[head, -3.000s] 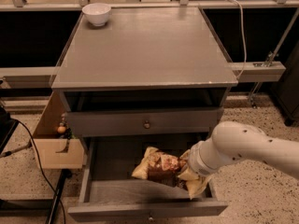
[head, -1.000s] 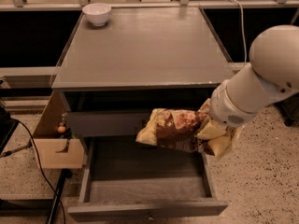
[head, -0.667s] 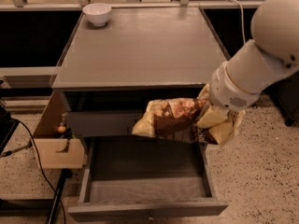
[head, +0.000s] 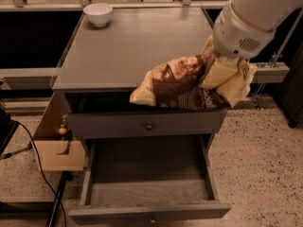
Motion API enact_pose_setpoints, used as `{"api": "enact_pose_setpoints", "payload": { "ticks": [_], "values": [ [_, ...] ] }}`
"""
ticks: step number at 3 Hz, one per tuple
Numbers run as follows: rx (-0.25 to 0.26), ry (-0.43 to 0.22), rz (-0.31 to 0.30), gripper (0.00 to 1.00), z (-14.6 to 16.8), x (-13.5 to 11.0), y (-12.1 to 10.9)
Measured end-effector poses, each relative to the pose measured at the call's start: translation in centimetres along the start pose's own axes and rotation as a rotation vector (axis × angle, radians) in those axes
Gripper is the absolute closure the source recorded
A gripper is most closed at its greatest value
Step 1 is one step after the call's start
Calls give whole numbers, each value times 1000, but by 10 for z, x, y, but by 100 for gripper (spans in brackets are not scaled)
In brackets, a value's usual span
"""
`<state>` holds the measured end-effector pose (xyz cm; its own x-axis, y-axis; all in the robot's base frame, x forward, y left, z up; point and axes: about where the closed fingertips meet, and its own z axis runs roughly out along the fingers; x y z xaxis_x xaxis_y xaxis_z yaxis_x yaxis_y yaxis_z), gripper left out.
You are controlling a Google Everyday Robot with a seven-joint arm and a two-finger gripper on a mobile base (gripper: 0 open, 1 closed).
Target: Pick brown chip bag from middle drawer and place on counter
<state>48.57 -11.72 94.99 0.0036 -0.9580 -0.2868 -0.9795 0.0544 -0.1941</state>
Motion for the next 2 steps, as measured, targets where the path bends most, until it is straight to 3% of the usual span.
{"api": "enact_pose_setpoints", "payload": {
  "ticks": [1,2],
  "values": [
    [56,-19,-31,100,-19,-13,-32],
    [138,-107,-23,100,-6,-18,-66]
  ]
}}
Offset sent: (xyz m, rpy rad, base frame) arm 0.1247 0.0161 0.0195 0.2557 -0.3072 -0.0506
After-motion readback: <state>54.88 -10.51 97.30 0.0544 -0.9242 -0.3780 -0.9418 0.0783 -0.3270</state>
